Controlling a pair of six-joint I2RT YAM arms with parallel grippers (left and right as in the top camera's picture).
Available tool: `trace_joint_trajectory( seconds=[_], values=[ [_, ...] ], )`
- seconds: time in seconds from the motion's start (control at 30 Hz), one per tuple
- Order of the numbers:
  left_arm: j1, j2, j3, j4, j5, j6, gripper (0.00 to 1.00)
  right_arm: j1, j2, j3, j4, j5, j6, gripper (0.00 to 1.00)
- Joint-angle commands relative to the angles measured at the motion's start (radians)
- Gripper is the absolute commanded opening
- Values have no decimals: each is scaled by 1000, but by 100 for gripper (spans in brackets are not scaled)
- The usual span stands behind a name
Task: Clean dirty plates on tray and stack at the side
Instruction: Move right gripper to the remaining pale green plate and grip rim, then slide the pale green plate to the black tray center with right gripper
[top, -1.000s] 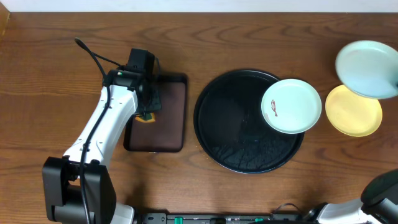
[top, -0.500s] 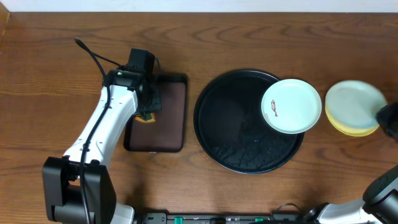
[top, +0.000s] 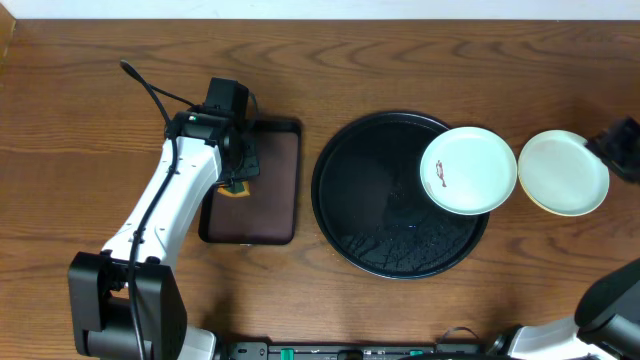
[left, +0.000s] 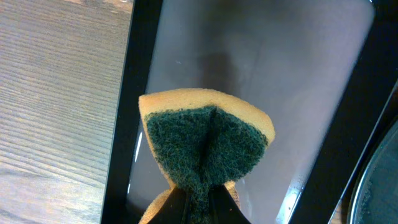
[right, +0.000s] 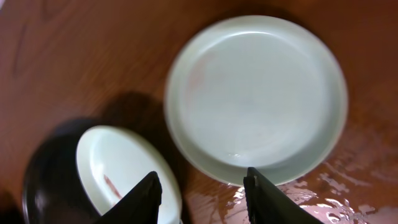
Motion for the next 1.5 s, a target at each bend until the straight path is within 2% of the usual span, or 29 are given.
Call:
trace_joint_trajectory(
  seconds=[0.0,0.17,0.23,0.37,0.53,0.57,0.63,0.9,1.07,1.13,1.47],
  values=[
    [2,6,-5,1,-2,5,9,130,-11,25,-24,132,-68,41],
    [2,6,-5,-3,-2,5,10,298,-10,-27,-29,299,-68,36],
    [2,6,-5,-6,-2,5,22,348,-10,-62,2,362,-68,32],
    [2,6,-5,-6,-2,5,22,389,-10,-122,68,436,-68,30],
    [2,6,-5,-6,-2,5,19,391,-10,-195,142,420,-68,29],
    [2,6,-5,-6,-2,5,12,391,-10,-213,161,406,-68,29],
    [2,6,-5,-6,-2,5,8,391,-10,-247,195,380,-72,29],
    [2,6,-5,-6,-2,5,9,391,-10,-378,338,317,-91,27],
    [2,6,-5,-6,-2,5,9,391,-10,-402,366,317,-90,12],
    [2,6,-5,-6,-2,5,10,391,-10,-402,364,312,-90,2],
    [2,6,-5,-6,-2,5,10,391,-10,-403,312,234,-89,1]
  ],
)
